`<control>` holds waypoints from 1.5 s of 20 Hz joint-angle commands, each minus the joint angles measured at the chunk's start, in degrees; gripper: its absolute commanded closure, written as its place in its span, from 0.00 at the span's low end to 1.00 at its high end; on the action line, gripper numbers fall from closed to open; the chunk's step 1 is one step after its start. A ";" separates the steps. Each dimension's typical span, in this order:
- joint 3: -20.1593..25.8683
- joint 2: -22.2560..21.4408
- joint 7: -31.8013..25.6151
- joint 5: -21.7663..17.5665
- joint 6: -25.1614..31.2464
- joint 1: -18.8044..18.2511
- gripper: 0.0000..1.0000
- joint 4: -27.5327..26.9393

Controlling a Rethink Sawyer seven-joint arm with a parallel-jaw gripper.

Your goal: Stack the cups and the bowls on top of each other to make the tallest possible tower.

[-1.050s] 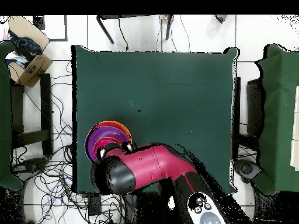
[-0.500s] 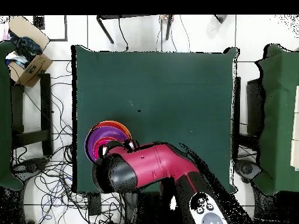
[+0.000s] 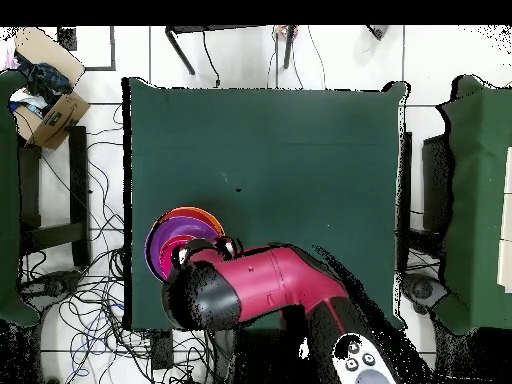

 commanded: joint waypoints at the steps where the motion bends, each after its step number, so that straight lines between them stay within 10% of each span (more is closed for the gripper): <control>1: 1.96 1.22 -3.18 2.25 6.93 -3.59 0.00 0.48; 15: 0.75 8.07 -7.55 -2.60 14.53 -7.69 0.00 -11.22; 30: -2.57 22.87 -9.29 -11.64 20.45 -3.87 0.00 -31.48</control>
